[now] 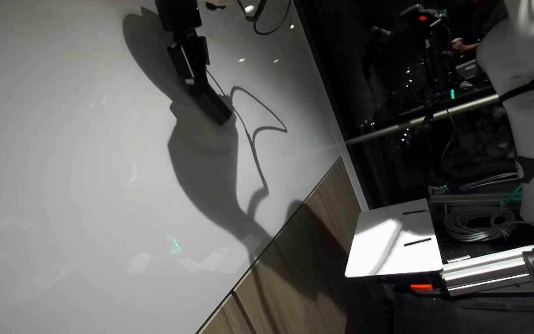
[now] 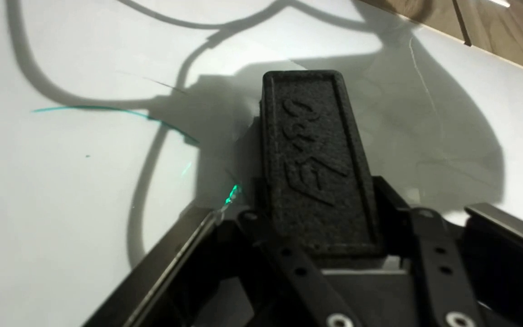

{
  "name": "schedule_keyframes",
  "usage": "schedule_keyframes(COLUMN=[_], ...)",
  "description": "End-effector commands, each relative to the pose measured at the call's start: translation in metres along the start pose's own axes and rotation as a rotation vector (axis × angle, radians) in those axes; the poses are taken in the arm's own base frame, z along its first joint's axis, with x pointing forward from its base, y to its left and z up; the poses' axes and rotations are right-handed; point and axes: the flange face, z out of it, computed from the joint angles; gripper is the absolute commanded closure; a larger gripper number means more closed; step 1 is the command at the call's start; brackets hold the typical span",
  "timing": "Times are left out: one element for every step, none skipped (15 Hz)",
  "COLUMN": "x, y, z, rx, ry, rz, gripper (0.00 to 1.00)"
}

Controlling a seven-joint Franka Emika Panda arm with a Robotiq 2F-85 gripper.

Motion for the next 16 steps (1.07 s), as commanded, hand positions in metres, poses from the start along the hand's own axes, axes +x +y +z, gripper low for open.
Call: schedule_keyframes(x=[0.001,0.000,0.015,0.015,0.015,0.013,0.011,0.009,0.009,0.007,0.006,0.005,0.005,0.004,0.003,0.004], y=[0.027,0.026,0.079,0.091,0.104,0.118,0.135,0.147,0.158,0.169,0.176,0.178,0.180,0.174,0.167,0.158], z=[-0.011,-0.011,-0.007,-0.008,-0.009,-0.015,-0.018,-0.015,-0.018,-0.021,-0.020,-0.015,-0.017,-0.017,-0.017,-0.021], rx=[-0.051,-0.057,-0.073,-0.082,-0.090,-0.097,-0.104,-0.115,-0.119,-0.118,-0.122,-0.124,-0.116,-0.107,-0.103,-0.097], ry=[0.051,0.056,0.058,0.058,0.049,0.042,0.034,0.030,0.024,0.016,0.011,0.008,0.005,0.004,0.006,0.007], rz=[0.045,0.055,0.069,0.084,0.102,0.118,0.137,0.149,0.161,0.173,0.181,0.184,0.188,0.187,0.182,0.172], gripper=[0.69,0.69,0.69,0.69,0.69,0.69,0.69,0.69,0.69,0.69,0.69,0.69,0.69,0.69,0.69,0.69])
